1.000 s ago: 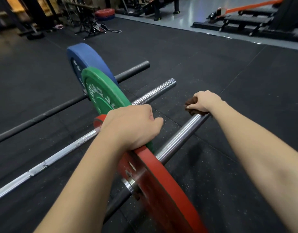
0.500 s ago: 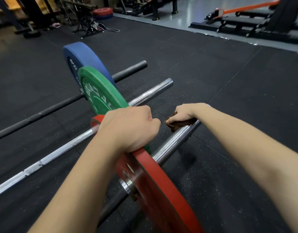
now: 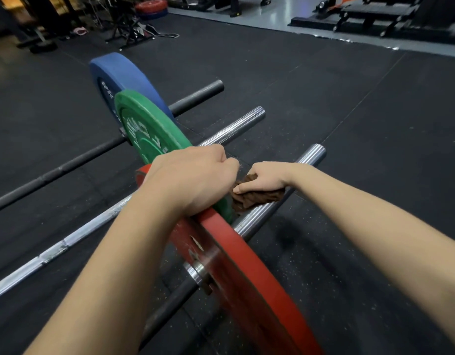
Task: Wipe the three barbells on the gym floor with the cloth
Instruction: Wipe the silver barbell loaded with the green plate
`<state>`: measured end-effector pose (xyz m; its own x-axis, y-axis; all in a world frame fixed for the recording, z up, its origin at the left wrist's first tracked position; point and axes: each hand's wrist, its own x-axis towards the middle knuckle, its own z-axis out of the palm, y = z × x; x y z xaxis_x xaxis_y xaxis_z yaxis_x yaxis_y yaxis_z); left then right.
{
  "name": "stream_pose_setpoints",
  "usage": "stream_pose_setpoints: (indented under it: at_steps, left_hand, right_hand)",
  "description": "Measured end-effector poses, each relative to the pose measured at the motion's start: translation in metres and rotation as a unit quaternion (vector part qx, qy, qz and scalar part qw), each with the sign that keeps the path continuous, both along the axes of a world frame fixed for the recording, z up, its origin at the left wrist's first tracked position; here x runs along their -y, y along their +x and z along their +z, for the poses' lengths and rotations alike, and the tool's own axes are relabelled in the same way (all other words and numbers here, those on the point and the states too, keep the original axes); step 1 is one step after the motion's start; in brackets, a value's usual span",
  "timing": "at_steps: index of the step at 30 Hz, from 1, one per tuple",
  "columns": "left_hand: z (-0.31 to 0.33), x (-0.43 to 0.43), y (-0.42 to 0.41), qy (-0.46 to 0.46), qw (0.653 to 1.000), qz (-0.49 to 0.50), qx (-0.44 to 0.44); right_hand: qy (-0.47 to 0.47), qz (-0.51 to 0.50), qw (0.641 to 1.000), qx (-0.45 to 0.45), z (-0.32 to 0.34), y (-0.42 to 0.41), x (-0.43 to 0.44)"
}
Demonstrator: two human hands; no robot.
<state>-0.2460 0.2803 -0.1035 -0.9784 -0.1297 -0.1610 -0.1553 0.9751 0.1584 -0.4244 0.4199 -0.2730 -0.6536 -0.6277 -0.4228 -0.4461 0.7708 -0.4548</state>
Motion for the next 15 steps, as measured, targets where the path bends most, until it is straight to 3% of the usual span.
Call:
stream_pose_setpoints:
  at_steps: [7,11,15]
  left_hand:
    - [0.002,-0.008,0.008,0.011,1.000,0.002,-0.010]
    - [0.000,-0.014,0.011,0.016,1.000,-0.009,-0.023]
    - [-0.001,-0.020,0.011,0.008,1.000,-0.016,-0.015]
  right_hand:
    - [0.030,-0.032,0.997,-0.064,0.010,-0.008,-0.016]
    - [0.002,-0.036,0.994,-0.104,0.010,0.018,-0.023]
    - [-0.049,0.016,0.995,-0.085,0.001,0.047,-0.004]
